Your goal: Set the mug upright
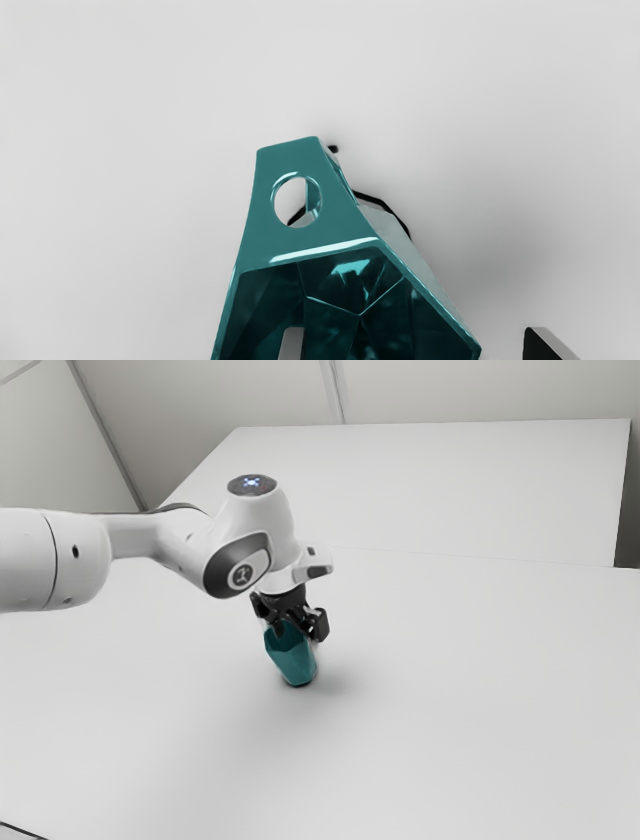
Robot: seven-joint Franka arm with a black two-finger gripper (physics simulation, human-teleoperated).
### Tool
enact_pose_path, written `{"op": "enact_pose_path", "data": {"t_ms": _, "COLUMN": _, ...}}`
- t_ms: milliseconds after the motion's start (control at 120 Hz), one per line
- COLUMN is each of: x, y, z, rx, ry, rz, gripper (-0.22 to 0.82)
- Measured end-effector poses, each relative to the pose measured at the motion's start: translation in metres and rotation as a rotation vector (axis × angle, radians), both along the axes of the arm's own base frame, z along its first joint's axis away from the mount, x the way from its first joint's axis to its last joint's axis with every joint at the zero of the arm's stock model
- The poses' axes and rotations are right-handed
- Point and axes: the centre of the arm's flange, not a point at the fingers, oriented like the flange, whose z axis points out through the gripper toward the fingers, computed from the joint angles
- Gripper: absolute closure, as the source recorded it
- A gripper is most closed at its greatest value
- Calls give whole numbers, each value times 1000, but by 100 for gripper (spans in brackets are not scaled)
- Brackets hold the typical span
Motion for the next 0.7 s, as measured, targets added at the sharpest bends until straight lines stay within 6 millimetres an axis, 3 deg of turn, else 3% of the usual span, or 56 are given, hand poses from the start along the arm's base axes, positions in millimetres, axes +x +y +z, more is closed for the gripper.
{"op": "enact_pose_path", "data": {"t_ms": 158, "x": -8, "y": -13, "z": 50, "rx": 16, "ry": -52, "rz": 6, "gripper": 6}}
{"op": "enact_pose_path", "data": {"t_ms": 275, "x": -7, "y": -22, "z": 76, "rx": -45, "ry": -47, "rz": 32, "gripper": 4}}
{"op": "enact_pose_path", "data": {"t_ms": 367, "x": 8, "y": -23, "z": 120, "rx": -87, "ry": -70, "rz": 49, "gripper": 2}}
{"op": "enact_pose_path", "data": {"t_ms": 508, "x": 24, "y": 5, "z": 177, "rx": -111, "ry": -75, "rz": 106, "gripper": 1}}
{"op": "enact_pose_path", "data": {"t_ms": 617, "x": 28, "y": 39, "z": 207, "rx": -115, "ry": -48, "rz": 174, "gripper": 1}}
{"op": "enact_pose_path", "data": {"t_ms": 700, "x": 26, "y": 49, "z": 221, "rx": -115, "ry": -28, "rz": 195, "gripper": 0}}
